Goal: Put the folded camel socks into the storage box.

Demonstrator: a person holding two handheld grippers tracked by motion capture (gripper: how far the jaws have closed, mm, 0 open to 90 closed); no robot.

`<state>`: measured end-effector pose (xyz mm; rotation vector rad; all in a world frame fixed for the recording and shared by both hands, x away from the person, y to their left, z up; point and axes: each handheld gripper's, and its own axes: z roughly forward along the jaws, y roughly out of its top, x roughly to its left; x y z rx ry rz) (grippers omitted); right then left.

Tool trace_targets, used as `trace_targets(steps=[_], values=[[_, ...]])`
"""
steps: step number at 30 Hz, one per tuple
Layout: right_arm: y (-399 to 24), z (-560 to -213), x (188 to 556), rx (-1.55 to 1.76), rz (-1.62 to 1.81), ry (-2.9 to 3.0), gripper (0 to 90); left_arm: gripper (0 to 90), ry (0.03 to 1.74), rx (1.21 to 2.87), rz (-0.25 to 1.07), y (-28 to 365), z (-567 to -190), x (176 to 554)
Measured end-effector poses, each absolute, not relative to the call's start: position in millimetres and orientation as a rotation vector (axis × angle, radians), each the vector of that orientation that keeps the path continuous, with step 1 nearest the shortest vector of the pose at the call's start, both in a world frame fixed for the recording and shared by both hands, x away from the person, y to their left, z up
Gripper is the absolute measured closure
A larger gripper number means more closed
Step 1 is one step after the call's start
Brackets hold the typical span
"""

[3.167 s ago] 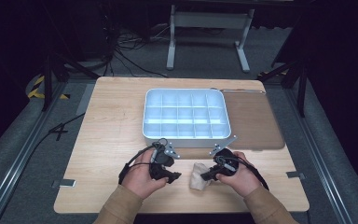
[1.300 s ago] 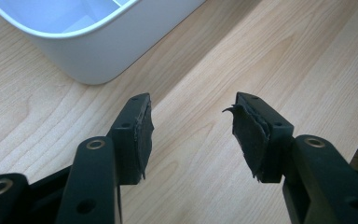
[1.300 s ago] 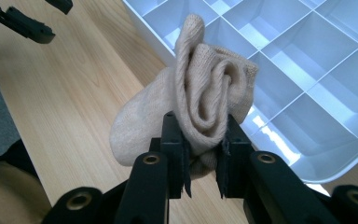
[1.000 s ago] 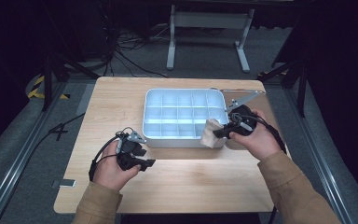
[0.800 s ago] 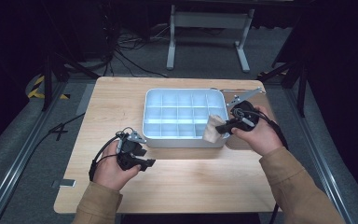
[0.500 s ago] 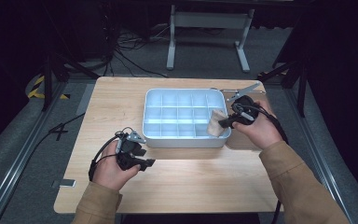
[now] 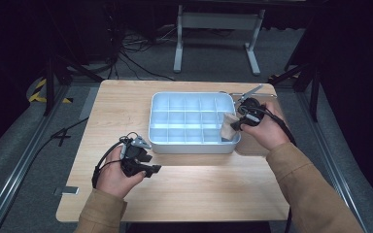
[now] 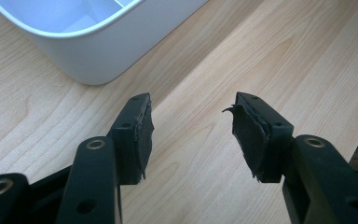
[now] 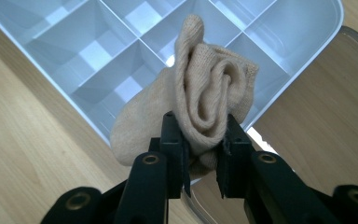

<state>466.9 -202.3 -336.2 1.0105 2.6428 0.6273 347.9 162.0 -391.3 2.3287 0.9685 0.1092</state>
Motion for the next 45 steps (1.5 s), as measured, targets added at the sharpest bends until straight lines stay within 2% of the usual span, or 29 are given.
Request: trace_targets(steps=[15,45], values=[[-187.1,-359.5,477.9,0.936,0.377,2.668,75.0,47.9,0.985,2.314,0.103,165.6,-393.2,343.5],[-170.3,-402.1,496.3,0.994,0.172,2.843,75.3,47.6,1.068,2.289,0.117,188.1,-395.9,328.1]])
